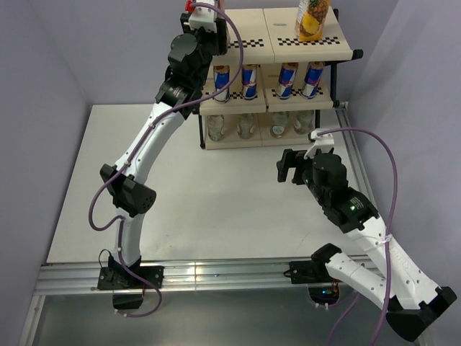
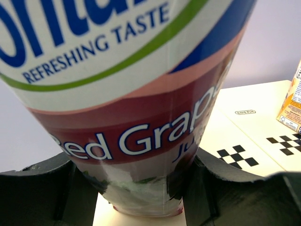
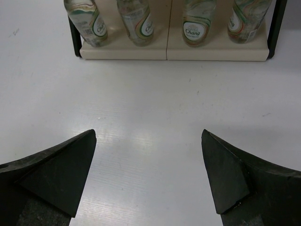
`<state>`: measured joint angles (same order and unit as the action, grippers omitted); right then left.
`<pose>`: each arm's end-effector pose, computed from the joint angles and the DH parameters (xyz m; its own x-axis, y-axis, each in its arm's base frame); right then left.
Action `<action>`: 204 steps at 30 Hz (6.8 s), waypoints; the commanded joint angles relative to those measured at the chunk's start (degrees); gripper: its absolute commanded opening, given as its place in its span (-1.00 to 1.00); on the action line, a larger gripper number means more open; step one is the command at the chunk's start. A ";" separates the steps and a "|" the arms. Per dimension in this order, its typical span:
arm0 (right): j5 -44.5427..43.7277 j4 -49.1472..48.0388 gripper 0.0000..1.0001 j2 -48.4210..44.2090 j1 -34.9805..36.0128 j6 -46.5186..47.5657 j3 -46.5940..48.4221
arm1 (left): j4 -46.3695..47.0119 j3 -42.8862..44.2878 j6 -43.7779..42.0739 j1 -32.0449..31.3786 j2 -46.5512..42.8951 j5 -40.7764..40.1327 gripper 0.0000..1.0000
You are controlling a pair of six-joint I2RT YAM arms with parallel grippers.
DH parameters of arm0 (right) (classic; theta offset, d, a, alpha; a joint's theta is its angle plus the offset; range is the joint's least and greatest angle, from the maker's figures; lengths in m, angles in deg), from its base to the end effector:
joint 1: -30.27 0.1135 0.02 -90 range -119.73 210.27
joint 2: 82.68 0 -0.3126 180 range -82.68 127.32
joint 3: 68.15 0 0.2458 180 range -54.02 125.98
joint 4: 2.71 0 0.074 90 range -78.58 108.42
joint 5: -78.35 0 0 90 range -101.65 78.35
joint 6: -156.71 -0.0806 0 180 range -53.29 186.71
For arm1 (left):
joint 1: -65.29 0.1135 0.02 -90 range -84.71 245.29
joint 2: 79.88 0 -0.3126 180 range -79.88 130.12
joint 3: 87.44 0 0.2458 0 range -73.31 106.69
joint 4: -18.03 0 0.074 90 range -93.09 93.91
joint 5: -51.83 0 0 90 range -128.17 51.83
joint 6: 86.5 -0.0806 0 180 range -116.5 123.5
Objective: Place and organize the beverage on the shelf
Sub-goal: Adjust the drink.
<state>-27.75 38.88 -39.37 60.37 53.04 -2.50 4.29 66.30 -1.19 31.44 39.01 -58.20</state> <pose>0.1521 0.0623 0.3714 -0.3375 0.0668 -0.9390 -0.1807 0.9743 0.1343 0.4409 -0.2625 0.5816 0.3192 -0.1216 -0.9399 0.2326 0.9714 -0.0467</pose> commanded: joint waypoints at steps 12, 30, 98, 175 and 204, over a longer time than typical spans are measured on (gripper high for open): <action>1.24 -2.76 1.00 -1.39 -0.31 0.14 -1.08 | 7.62 8.13 -0.06 0.80 1.87 3.95 -0.17; 3.00 -4.17 1.00 -1.29 -0.31 -0.48 -0.46 | 6.47 7.70 4.25 2.38 1.18 7.81 -0.72; 53.81 -19.11 1.00 14.70 1.62 -6.46 29.60 | 1.11 -55.23 11.81 -13.79 -51.04 83.93 -0.99; 58.64 -45.13 -1.00 3.54 5.58 0.13 23.17 | 15.26 -70.27 26.57 -13.79 -45.33 77.42 0.96; 27.55 -23.88 0.93 0.20 5.49 8.75 25.28 | 18.59 -66.66 22.53 -14.32 -52.27 47.99 -0.99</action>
<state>13.49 12.98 -37.18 65.75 59.51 19.40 8.20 -4.25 22.04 16.47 -6.78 1.09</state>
